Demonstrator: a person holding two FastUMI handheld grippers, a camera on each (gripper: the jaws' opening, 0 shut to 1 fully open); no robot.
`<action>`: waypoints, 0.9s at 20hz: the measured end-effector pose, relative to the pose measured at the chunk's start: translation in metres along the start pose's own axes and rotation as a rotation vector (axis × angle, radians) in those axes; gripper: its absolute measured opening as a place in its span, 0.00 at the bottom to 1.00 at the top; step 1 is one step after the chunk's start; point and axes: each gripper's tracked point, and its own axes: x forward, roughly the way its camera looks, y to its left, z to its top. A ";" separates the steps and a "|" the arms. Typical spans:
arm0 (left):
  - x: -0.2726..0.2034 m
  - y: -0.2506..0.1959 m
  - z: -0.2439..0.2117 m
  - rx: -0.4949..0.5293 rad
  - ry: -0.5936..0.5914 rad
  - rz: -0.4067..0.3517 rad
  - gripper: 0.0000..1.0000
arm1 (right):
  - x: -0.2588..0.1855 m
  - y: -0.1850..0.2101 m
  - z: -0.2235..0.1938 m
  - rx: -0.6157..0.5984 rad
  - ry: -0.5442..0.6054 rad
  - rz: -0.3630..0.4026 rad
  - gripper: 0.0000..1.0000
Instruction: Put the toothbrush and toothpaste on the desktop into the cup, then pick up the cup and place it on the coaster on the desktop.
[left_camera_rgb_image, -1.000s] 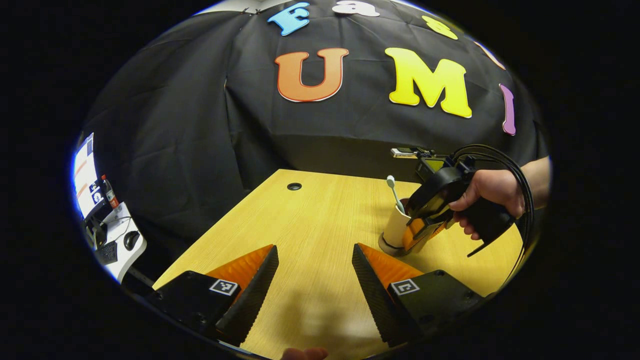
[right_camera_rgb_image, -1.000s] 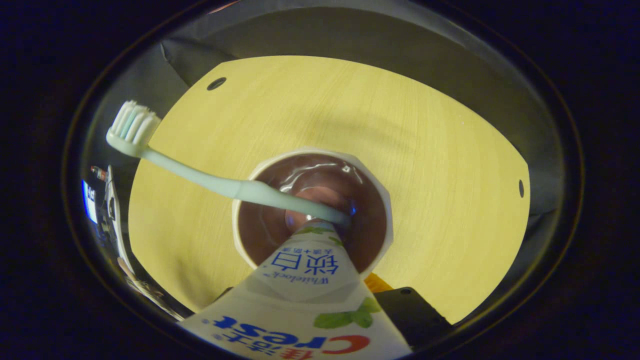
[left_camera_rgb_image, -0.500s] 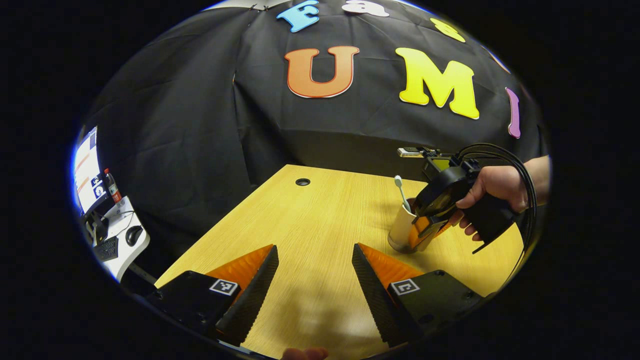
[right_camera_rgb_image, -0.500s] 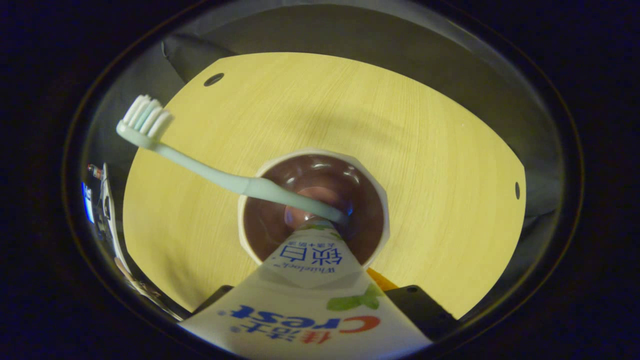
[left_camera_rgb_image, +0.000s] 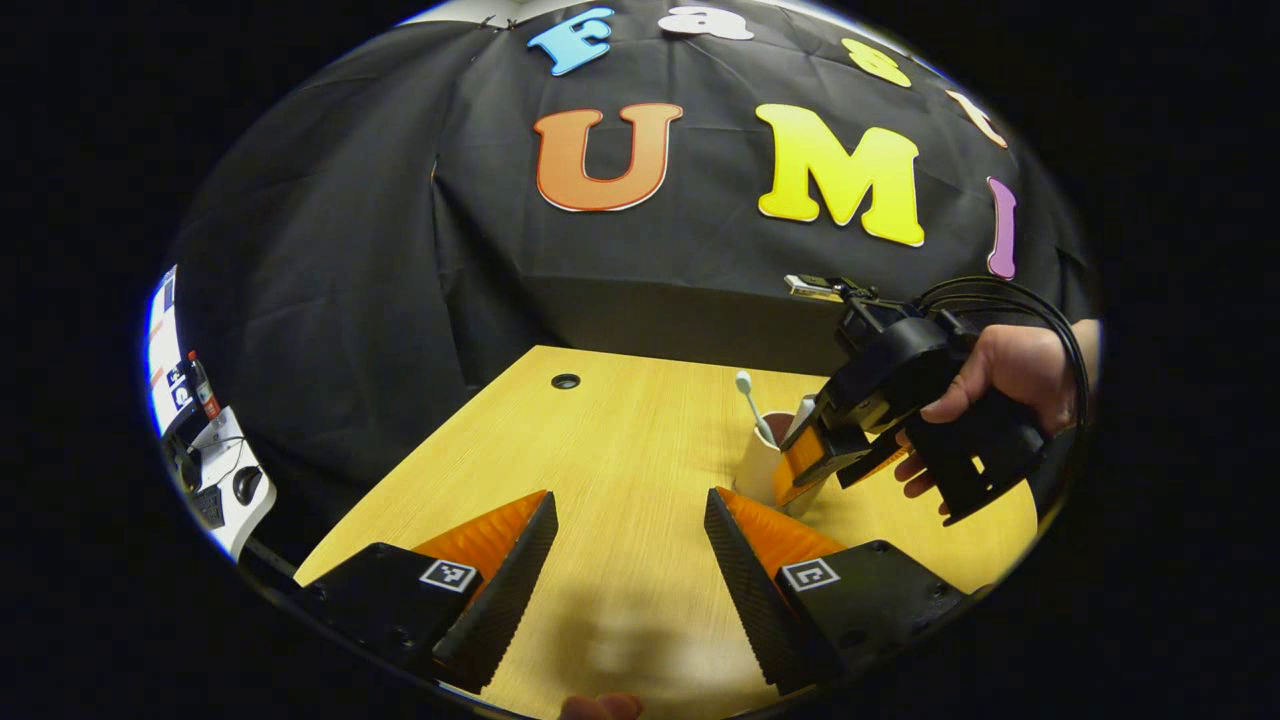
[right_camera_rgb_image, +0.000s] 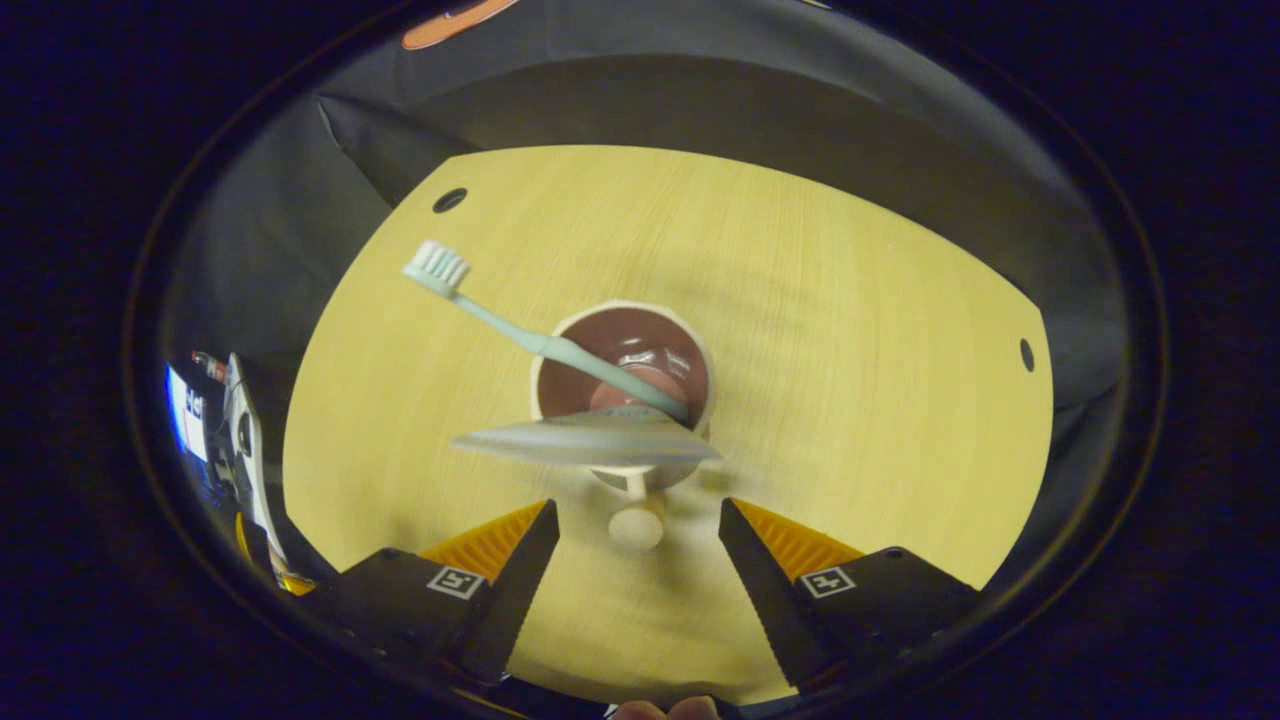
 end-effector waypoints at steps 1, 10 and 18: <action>0.000 -0.007 0.006 0.004 -0.009 -0.013 0.95 | -0.012 -0.003 -0.003 0.011 -0.018 0.005 0.96; -0.003 -0.109 0.064 0.041 -0.090 -0.173 0.94 | -0.142 -0.109 -0.040 0.200 -0.310 -0.063 0.96; -0.044 -0.165 0.150 0.049 -0.235 -0.232 0.94 | -0.273 -0.192 -0.038 0.260 -0.768 -0.190 0.96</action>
